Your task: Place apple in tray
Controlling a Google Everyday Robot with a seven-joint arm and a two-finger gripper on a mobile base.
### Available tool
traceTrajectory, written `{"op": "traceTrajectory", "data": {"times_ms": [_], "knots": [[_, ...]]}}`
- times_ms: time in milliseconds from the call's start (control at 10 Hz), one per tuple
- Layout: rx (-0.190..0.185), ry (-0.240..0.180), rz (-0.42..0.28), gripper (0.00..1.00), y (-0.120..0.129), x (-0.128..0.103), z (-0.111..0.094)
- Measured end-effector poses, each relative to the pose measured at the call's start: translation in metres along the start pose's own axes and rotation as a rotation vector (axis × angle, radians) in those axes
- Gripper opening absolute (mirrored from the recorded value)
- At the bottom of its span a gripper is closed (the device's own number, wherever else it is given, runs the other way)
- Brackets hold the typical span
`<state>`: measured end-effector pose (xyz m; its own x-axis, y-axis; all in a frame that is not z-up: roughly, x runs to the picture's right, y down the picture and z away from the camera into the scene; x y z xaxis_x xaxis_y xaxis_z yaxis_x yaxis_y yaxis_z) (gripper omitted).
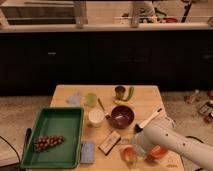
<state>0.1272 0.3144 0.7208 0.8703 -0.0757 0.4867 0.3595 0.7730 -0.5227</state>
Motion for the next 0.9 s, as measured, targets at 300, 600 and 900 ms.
{"op": "traceTrajectory", "data": {"times_ms": [300,600,900], "knots": [[-0.021,-0.006,0.004,0.80,0.000,0.003,0.008],[-0.030,-0.008,0.009,0.66,0.000,0.008,0.013],[-0.029,-0.009,0.010,0.36,0.001,0.012,0.015]]}}
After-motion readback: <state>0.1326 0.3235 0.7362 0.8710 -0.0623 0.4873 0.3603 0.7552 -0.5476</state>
